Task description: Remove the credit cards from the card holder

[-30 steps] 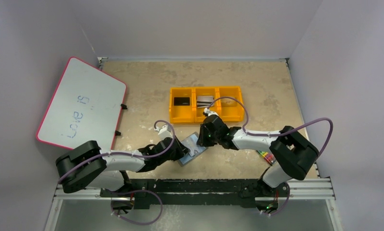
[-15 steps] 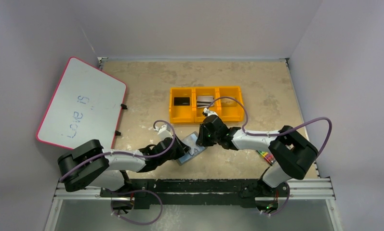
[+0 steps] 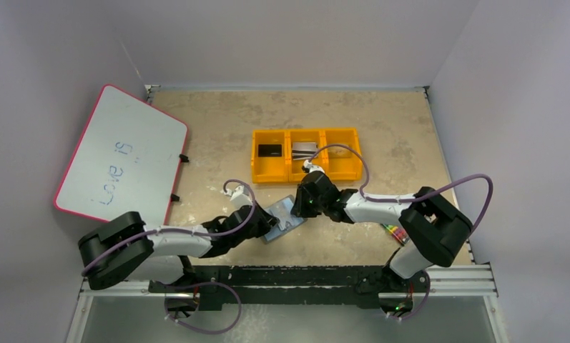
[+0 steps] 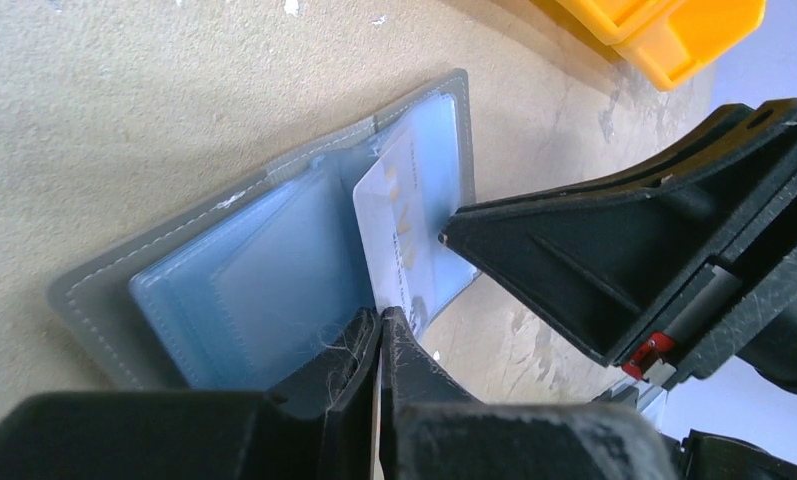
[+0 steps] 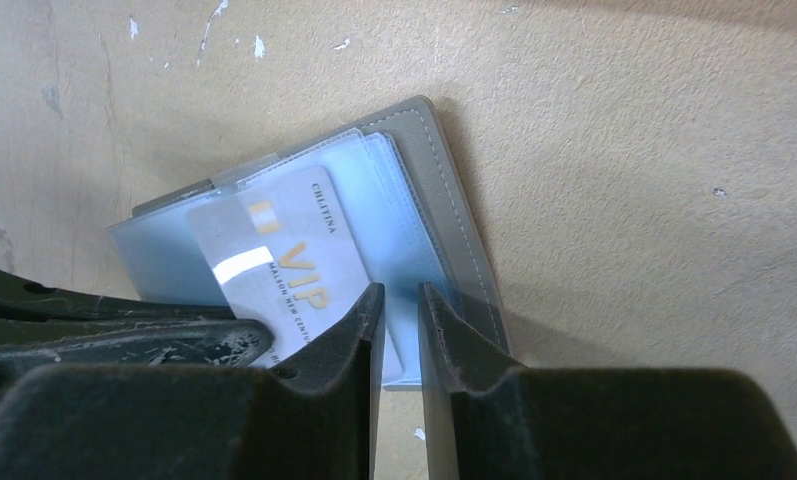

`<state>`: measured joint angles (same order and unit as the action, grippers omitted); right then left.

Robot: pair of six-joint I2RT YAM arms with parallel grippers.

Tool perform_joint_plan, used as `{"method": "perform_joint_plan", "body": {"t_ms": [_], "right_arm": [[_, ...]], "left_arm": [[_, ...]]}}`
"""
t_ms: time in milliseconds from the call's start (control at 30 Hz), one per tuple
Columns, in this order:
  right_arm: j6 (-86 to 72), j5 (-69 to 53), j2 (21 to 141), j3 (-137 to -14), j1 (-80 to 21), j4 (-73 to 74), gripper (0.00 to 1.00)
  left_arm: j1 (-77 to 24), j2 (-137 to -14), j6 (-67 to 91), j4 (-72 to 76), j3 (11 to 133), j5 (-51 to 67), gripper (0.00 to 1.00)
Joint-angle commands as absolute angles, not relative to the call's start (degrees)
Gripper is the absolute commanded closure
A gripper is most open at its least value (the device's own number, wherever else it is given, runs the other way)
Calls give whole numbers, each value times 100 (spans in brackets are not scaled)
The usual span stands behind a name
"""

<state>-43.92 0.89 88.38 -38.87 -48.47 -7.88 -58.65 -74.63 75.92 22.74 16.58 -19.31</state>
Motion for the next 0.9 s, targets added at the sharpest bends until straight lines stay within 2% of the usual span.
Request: {"method": "perform_joint_plan", "body": {"t_ms": [0, 167, 400, 667, 867], "right_arm": [[-4544, 390, 8838, -3726, -4895, -149, 78], [-4576, 432, 8719, -3745, -4895, -181, 78], [-4379, -23, 8367, -3767, -4895, -620, 76], [-4240, -558, 7760, -3768, -4896, -970, 69], [-4273, -711, 7726, -3747, -4895, -1177, 64]], "left_arm": [[-5897, -6937, 7483, 1694, 1514, -2062, 100], [-5897, -6431, 7435, 1236, 1328, -2003, 100], [-5897, -5981, 7208, 1327, 1303, -1916, 100], [-5893, -5620, 7031, 1097, 1428, -1933, 100], [-5893, -5394, 6888, 924, 1472, -1934, 100]]}}
